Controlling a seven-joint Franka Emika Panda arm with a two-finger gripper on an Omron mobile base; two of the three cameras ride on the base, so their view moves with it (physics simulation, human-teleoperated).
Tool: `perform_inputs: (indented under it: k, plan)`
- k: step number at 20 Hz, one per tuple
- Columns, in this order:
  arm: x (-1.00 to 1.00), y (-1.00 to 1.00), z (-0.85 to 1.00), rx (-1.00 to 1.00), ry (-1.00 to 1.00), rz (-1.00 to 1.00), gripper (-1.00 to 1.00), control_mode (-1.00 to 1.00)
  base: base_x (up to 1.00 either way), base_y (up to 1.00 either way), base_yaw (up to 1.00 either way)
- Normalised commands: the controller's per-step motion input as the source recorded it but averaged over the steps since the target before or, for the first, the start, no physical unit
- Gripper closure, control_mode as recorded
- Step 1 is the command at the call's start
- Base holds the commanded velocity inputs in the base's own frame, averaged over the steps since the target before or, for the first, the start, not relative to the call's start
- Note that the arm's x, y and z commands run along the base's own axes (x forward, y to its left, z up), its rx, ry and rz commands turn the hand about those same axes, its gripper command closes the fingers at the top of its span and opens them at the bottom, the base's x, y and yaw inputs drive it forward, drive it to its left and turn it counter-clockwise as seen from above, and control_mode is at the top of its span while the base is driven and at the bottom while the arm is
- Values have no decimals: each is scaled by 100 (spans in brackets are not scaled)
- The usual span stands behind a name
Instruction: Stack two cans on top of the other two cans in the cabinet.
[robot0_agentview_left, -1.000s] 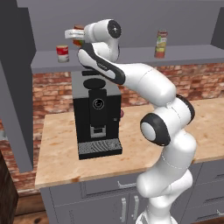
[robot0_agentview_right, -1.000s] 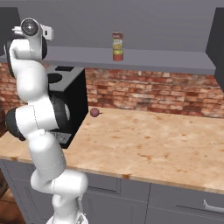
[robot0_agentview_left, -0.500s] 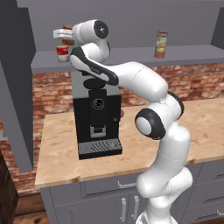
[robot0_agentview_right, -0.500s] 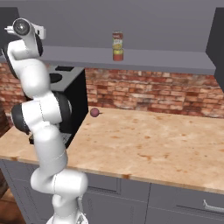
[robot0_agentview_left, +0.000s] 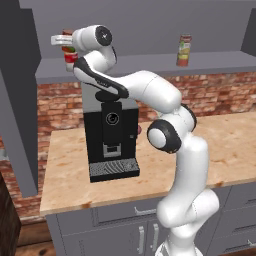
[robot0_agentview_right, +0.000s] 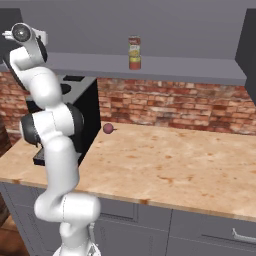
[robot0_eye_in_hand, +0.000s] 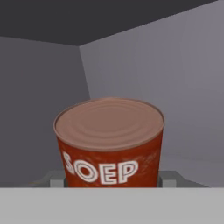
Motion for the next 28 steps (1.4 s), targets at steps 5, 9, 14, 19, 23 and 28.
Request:
perform_inputs:
  k: [5,9,14,19,23,28]
  plan:
    - [22,6,0,-2,0,1,100,-100,0,0,0]
    - [14,0,0,-6,3,0,100,-100,0,0,0]
    - [1,0,-1,-2,0,1,100,-100,0,0,0]
    - [-3,-1,-8,-1,0,1,100,-100,0,0,0]
    - [-8,-8,-17,0,0,1,100,-100,0,0,0]
    - [-3,-12,-31,0,-3,1,100,-100,0,0,0]
